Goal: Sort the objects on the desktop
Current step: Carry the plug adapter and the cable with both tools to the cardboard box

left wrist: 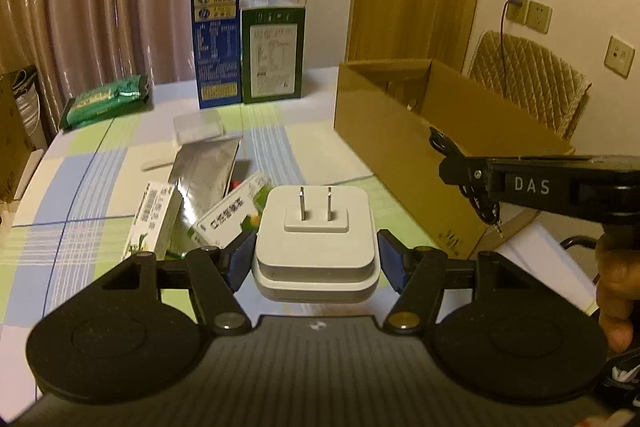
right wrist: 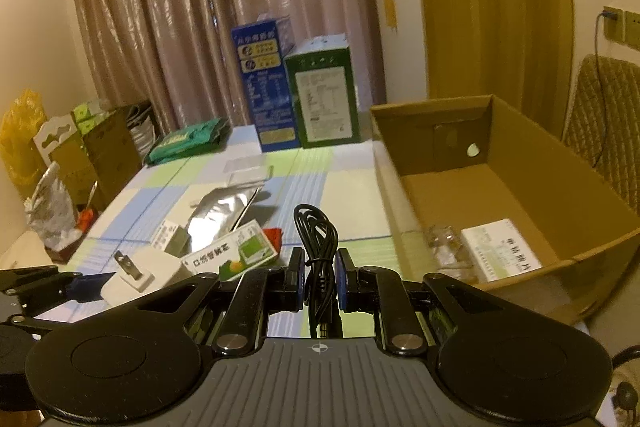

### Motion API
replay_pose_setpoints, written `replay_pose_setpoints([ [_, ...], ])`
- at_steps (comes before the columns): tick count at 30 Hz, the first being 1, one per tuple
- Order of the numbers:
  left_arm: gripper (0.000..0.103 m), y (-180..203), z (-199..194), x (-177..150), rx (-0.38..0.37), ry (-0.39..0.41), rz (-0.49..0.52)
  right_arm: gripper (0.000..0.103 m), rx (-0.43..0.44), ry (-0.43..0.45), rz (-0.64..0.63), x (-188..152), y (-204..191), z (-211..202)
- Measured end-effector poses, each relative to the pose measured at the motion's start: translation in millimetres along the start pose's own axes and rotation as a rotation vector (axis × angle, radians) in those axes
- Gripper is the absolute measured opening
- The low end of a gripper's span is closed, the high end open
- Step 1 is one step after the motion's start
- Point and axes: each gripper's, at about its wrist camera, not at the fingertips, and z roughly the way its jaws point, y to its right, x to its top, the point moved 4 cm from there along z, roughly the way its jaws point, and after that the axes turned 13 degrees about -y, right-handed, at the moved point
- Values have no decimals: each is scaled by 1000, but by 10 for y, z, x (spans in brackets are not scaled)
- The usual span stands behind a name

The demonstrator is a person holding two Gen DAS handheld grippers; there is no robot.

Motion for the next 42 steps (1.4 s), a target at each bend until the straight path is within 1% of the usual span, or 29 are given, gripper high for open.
replay_pose_setpoints([
  [3, 60, 93, -92, 66, 5, 15, 9, 12, 11, 9, 27, 86, 88, -111],
  [10, 60, 209, -186, 138, -7, 44, 26, 12, -46, 55, -13, 257, 182, -362],
  [18, 60, 296, -307, 161, -47, 70, 31, 12, -111, 83, -23, 276, 254, -634],
  [24, 60, 345, -388, 196, -63, 82, 49, 12, -136, 110, -27, 293, 245, -832],
  [29, 60, 343, -407, 261, -64, 90, 49, 12, -152, 117, -33, 341, 295, -863],
  [35, 60, 434, -342, 445, -71, 101, 57, 12, -169, 112, -29, 394, 496, -815],
  [42, 60, 766, -208, 710, -111, 111, 90, 12, -190, 83, -24, 440, 827, -703],
])
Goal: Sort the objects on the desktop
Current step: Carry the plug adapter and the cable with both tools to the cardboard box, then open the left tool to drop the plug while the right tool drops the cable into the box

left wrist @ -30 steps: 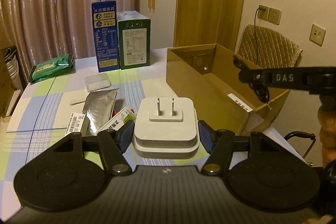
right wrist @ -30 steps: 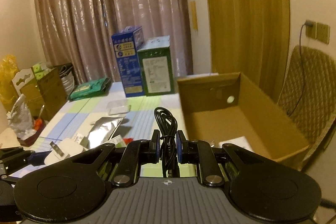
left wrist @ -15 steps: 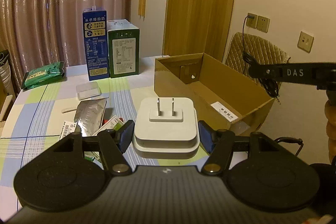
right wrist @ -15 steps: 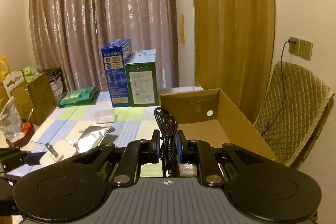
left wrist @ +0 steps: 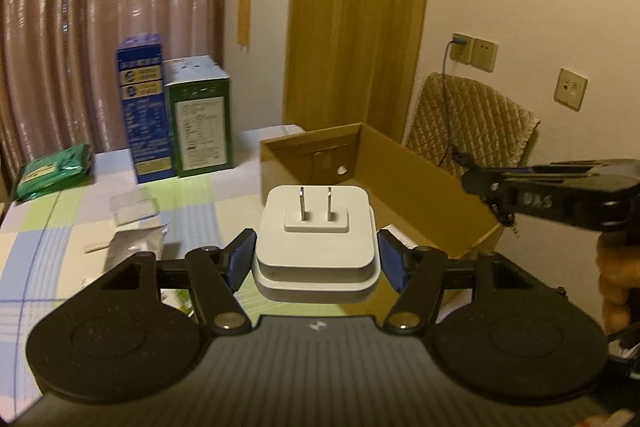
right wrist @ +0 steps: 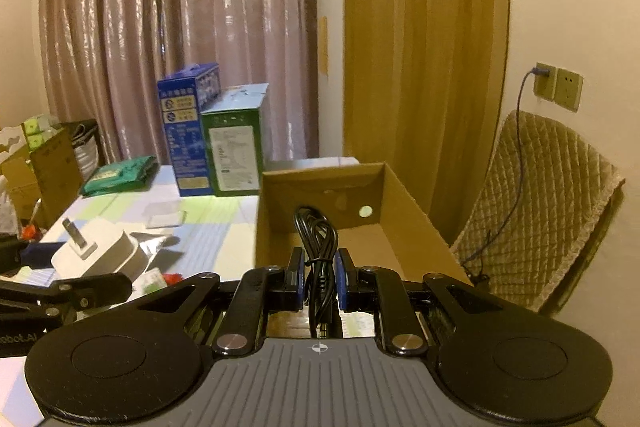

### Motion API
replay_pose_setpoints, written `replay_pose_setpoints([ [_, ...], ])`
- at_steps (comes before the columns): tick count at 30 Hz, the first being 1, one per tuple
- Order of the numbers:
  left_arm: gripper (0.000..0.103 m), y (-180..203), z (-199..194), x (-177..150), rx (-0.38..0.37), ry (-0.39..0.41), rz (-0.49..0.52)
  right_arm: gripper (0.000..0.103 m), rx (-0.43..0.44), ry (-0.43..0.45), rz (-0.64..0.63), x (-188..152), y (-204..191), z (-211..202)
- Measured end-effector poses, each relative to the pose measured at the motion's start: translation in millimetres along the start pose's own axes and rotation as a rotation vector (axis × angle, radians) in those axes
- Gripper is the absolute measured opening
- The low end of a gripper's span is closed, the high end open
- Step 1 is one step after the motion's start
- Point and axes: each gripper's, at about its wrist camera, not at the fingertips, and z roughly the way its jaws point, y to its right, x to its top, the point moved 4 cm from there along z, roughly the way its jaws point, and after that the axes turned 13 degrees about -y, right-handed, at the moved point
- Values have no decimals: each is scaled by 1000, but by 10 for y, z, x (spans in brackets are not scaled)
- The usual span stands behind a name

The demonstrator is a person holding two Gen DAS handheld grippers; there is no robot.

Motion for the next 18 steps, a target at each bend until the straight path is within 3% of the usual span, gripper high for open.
replay_pose_setpoints([
  [18, 60, 530, 935, 446, -84, -51, 45, 12, 16, -44, 101, 133, 804, 471],
])
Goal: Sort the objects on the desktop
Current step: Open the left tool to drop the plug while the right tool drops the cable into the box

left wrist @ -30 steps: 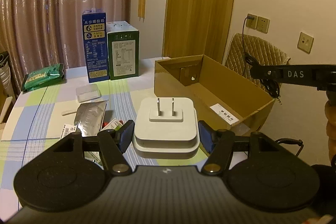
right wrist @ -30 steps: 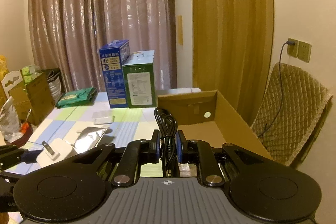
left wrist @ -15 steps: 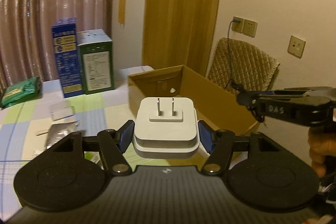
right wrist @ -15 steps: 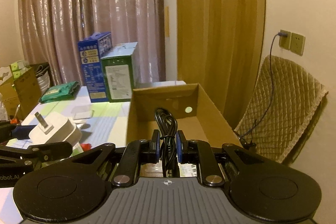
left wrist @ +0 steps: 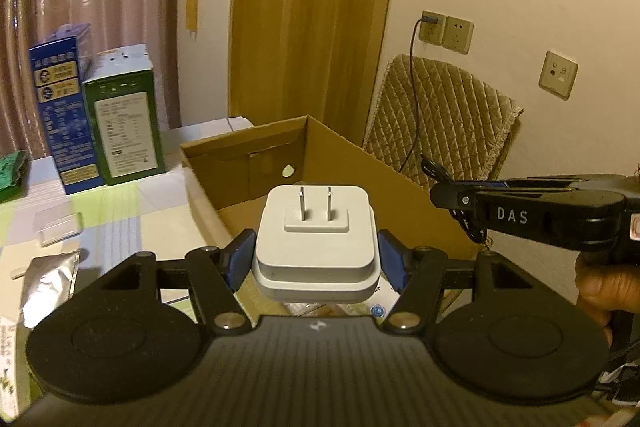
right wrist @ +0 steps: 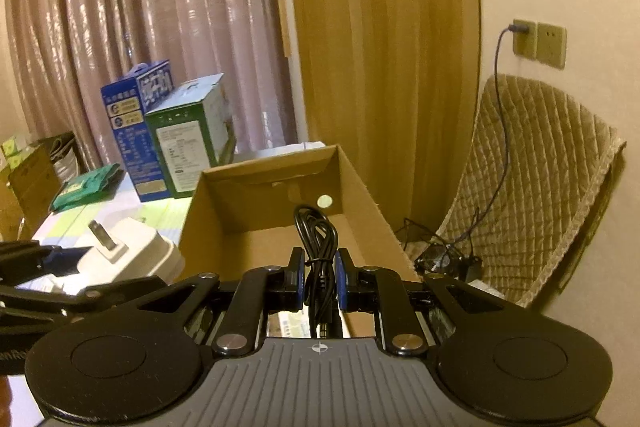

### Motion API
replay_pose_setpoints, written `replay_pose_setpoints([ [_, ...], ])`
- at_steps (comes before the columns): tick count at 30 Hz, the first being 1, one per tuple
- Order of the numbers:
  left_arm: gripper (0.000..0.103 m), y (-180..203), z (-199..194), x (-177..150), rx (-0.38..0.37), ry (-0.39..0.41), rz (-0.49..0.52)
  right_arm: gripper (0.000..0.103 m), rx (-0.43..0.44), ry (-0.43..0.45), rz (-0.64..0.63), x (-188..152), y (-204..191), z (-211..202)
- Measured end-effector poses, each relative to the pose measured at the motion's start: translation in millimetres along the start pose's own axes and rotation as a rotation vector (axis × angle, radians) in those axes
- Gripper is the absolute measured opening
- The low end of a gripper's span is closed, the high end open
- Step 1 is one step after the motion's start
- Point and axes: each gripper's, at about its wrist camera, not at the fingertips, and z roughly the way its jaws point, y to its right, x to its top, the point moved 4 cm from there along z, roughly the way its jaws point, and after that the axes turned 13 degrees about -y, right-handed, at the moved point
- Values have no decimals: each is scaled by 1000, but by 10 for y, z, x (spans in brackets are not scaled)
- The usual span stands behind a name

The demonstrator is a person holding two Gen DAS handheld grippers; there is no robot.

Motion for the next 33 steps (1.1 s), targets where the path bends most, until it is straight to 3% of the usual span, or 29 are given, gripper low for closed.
replay_pose_setpoints([
  [8, 64, 42, 359, 53, -28, 8, -26, 12, 22, -19, 53, 43, 227, 189],
  [19, 64, -262, 127, -148, 22, 2, -30, 12, 56, -44, 54, 27, 167, 329],
  [23, 64, -352, 49, -190, 31, 7, -34, 14, 112, -56, 50, 50, 78, 405],
  [24, 65, -376, 31, -201, 35, 7, -35, 17, 113, -53, 51, 54, 65, 411],
  [26, 66, -413, -3, -227, 44, 9, -33, 55, 106, -41, 59, 54, 54, 394],
  [27, 66, -440, -23, -249, 49, 9, -30, 63, 108, -27, 67, 54, 52, 370],
  [33, 67, -621, -140, -405, 82, 1, -33, 66, 103, 2, 56, 34, 13, 241],
])
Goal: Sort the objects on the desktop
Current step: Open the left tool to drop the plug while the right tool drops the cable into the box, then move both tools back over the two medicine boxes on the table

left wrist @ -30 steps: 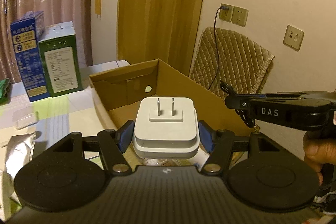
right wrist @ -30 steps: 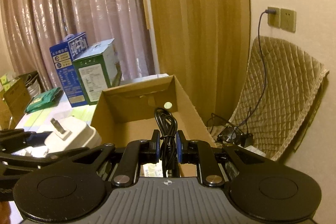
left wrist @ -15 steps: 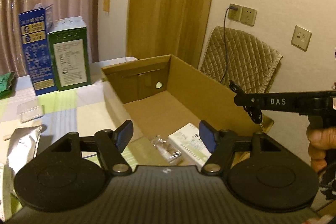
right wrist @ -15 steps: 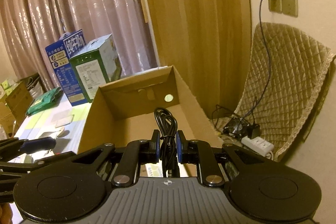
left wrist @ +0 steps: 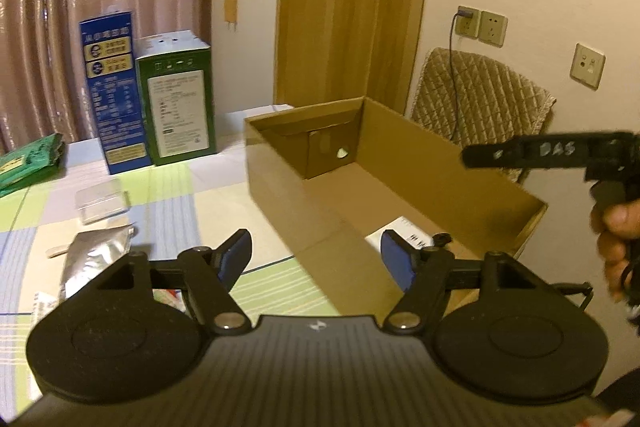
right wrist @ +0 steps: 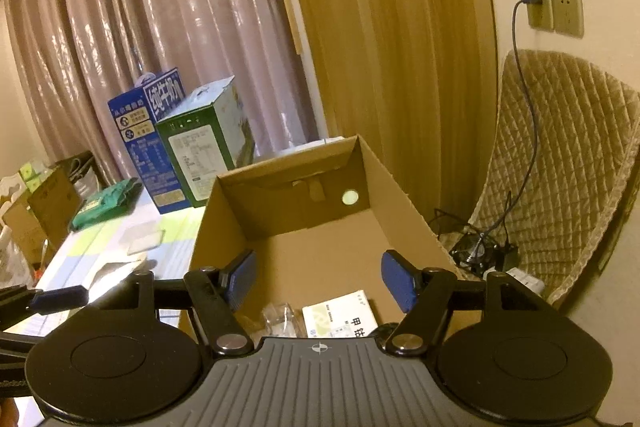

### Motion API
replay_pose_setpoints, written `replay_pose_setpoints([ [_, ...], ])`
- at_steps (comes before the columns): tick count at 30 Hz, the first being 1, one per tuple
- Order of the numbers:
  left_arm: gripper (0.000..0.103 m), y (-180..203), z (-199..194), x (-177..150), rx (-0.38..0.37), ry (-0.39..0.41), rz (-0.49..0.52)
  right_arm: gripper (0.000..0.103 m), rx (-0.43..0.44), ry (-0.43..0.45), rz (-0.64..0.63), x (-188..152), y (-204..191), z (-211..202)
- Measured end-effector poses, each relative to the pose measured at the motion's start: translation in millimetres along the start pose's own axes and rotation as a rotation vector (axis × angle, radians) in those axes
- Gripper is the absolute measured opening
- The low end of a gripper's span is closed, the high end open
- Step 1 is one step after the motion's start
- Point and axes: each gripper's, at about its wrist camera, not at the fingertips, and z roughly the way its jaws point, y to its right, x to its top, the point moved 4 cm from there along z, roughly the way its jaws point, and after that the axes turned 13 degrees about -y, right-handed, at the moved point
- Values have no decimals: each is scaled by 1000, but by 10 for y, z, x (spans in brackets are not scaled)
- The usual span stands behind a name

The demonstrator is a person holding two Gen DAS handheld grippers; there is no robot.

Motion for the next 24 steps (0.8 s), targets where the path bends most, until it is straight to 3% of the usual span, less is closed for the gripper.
replay_pose_setpoints([
  [7, 74, -332, -229, -243, 46, 0, -27, 68, 31, 44, -13, -23, -254, -219],
  [12, 76, -677, -440, -476, 102, -5, -75, 80, 89, 92, -67, -128, -708, -372],
  [20, 80, -1277, -720, -914, 236, -32, -98, 87, 181, 53, -247, -473, -1588, -273],
  [24, 81, -1527, -763, -1066, 254, -47, -110, 88, 195, 13, -309, -646, -1894, -85],
])
